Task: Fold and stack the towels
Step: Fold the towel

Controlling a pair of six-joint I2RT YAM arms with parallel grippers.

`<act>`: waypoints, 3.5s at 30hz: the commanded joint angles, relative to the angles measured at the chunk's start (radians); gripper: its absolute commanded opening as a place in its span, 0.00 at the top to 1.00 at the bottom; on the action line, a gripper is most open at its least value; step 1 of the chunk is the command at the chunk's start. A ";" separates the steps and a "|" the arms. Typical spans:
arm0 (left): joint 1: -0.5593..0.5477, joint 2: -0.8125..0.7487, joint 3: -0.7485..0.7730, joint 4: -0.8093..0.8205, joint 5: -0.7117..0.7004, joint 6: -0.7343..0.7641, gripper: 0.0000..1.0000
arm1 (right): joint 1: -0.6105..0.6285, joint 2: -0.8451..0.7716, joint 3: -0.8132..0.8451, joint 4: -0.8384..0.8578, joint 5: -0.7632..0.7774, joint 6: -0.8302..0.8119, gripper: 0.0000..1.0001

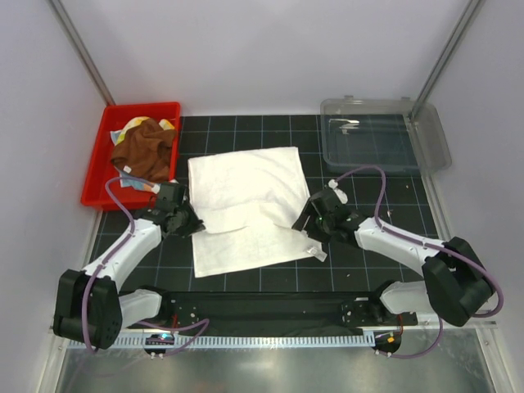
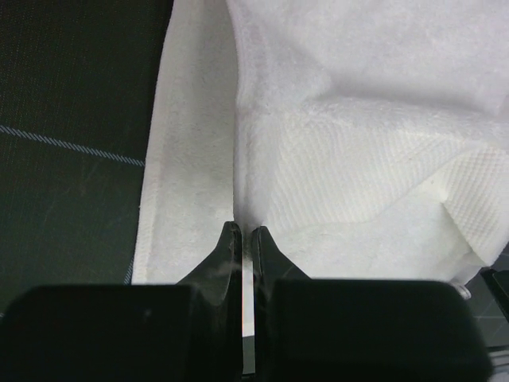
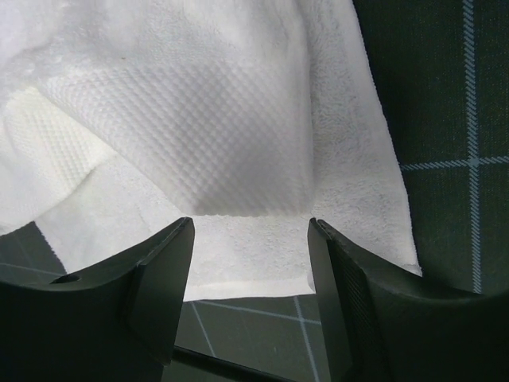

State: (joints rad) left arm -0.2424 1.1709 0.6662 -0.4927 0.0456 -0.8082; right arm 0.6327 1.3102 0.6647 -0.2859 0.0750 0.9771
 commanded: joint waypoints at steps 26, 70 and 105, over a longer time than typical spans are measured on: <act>-0.005 0.036 0.144 -0.044 -0.024 -0.037 1.00 | 0.024 -0.034 0.096 -0.073 0.212 -0.272 0.48; 0.081 0.365 0.368 -0.018 0.088 -0.060 1.00 | 0.209 0.245 0.188 -0.050 0.206 -1.071 0.56; 0.091 0.052 0.454 -0.348 0.033 -0.100 1.00 | 0.222 0.121 0.607 -0.662 0.456 -1.004 0.99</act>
State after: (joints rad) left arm -0.1566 1.3121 1.1484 -0.7242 0.1051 -0.8871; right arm 0.8448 1.4719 1.2179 -0.7387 0.5289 -0.0669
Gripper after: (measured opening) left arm 0.035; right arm 0.055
